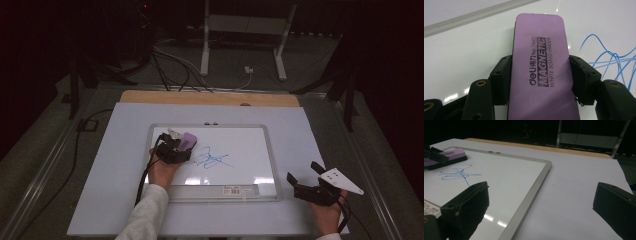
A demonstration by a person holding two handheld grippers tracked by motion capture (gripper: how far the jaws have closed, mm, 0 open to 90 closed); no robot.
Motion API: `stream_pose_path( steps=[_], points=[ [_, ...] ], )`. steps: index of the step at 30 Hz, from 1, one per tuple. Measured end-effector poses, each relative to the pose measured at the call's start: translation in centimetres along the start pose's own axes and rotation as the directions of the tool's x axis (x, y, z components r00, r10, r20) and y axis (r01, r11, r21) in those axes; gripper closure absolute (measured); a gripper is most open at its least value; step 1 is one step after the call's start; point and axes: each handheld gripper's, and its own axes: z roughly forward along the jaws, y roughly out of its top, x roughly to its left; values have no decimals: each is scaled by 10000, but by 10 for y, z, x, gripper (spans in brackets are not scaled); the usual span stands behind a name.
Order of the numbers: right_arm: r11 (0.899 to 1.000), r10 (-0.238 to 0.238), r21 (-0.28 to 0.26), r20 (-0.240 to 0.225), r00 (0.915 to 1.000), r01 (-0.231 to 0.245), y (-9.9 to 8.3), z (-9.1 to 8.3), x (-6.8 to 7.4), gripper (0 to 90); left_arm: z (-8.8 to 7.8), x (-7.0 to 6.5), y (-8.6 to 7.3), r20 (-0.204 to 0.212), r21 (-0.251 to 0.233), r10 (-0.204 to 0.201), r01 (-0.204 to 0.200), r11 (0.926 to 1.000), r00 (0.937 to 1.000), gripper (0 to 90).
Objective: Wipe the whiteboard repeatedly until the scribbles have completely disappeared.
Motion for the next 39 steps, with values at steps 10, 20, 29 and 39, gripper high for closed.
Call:
stream_pose_path(
  steps=[10,20,29,39],
  points=[
    [10000,-42,14,-6,10000,42,0,1,1,6,-2,-15,-3,565,-24,296,-295,9996,9980,417],
    [10000,13,10,20,10000,-13,0,0,0,6,2,-16,-3,656,-203,288,-275,9994,9974,311],
    [10000,0,-3,18,10000,0,0,0,-1,6,4,-19,6,411,-68,356,-353,9994,9985,413],
    [10000,24,-10,1,10000,-24,0,0,-1,6,2,-3,7,-119,118,-85,87,9999,9999,417]
  ],
)
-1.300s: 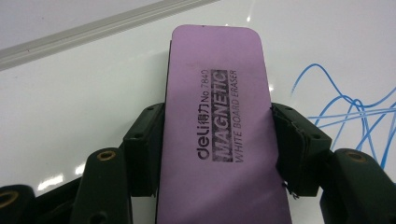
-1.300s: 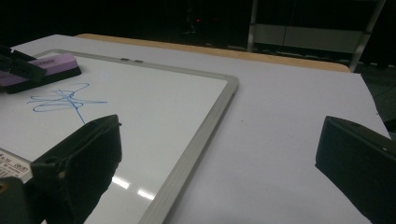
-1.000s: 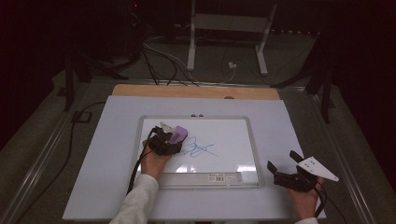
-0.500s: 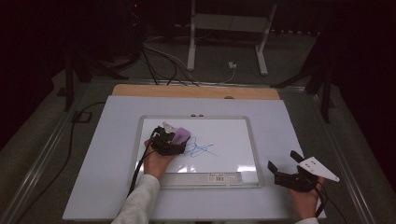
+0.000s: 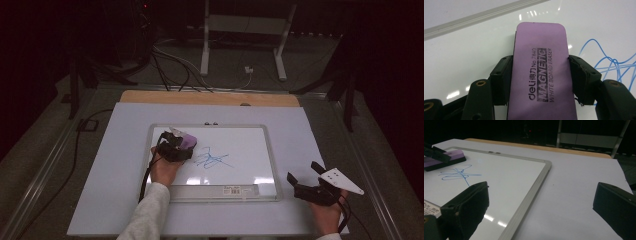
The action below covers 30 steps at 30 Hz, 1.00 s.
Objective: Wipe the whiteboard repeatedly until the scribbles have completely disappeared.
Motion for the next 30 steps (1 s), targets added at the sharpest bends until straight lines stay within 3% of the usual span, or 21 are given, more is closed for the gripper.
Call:
stream_pose_path(
  steps=[7,12,15,18,21,26,30],
  points=[
    [10000,-32,26,-30,10000,32,0,0,1,6,-5,-21,-6,296,-36,638,-637,9980,9975,418],
    [10000,-44,33,-38,10000,45,0,1,2,6,-9,-35,-11,647,-65,742,-739,9972,9951,418],
    [10000,-62,32,-38,10000,62,0,1,2,6,-12,-43,-15,777,-74,1012,-1009,9949,9918,418],
    [10000,-57,35,-44,10000,57,0,1,2,6,-14,-47,-16,813,-45,1235,-1235,9923,9890,418],
    [10000,-49,26,-38,10000,49,0,1,2,6,-13,-44,-15,942,-46,1199,-1200,9928,9883,418],
    [10000,2,1,-23,10000,-2,0,0,1,6,-10,-36,-11,376,-81,1177,-1175,9930,9923,418],
    [10000,-12,-13,-25,10000,12,0,0,1,6,-5,-26,-7,-60,-53,906,-907,9959,9959,418]
  ],
)
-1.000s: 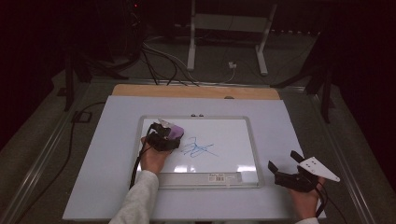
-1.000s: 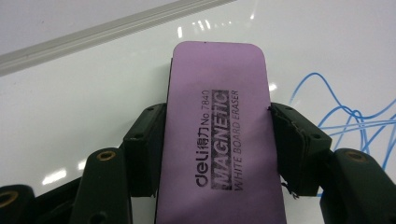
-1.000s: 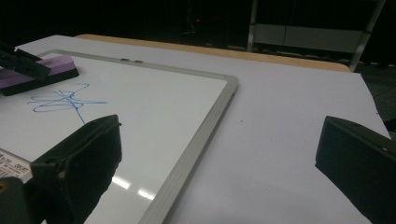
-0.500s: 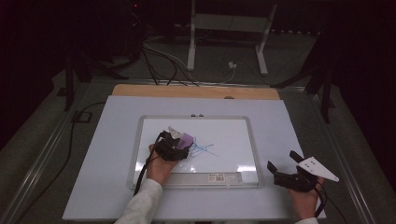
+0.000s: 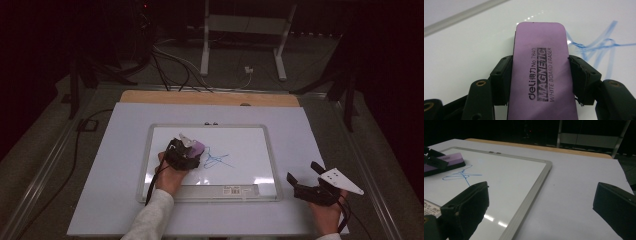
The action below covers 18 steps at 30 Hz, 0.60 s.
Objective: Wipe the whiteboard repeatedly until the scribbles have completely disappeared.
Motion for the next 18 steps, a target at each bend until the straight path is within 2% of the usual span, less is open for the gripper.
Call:
stream_pose_path(
  steps=[5,9,14,18],
  points=[
    [10000,17,17,-2,10000,-17,0,0,0,6,4,10,4,-189,58,-330,332,9994,9993,418],
    [10000,24,27,-11,10000,-24,0,1,0,6,3,7,4,-245,115,-383,386,9992,9990,418],
    [10000,-23,43,-17,10000,23,0,1,1,6,0,-2,2,180,187,-196,192,9996,9996,418],
    [10000,-26,52,-16,10000,26,0,2,1,6,-2,-16,1,554,148,177,-185,9997,9983,418]
  ],
)
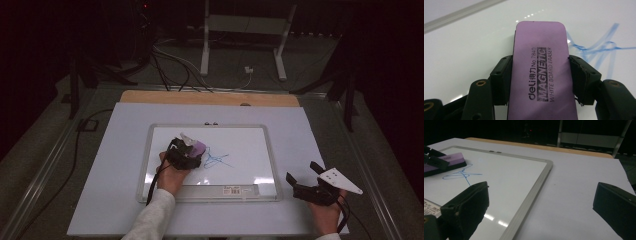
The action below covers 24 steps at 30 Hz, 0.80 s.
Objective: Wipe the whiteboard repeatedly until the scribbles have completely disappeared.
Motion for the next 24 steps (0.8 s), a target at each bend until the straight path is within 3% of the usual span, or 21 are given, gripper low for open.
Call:
stream_pose_path(
  steps=[6,11,13,16,24],
  points=[
    [10000,-3,-6,-7,10000,3,0,0,0,6,-1,-16,0,299,-3,379,-379,9993,9988,418],
    [10000,-11,8,-7,10000,11,0,0,0,6,0,-26,1,788,-13,598,-599,9982,9951,418],
    [10000,8,3,-6,10000,-8,0,0,0,6,0,-31,1,719,-67,821,-818,9966,9940,418],
    [10000,-13,-10,-1,10000,13,0,0,0,6,1,-28,3,782,18,705,-709,9975,9944,418],
    [10000,44,-72,28,10000,-44,0,-2,-2,6,6,-3,7,-109,13,177,-177,9998,9998,418]
  ],
)
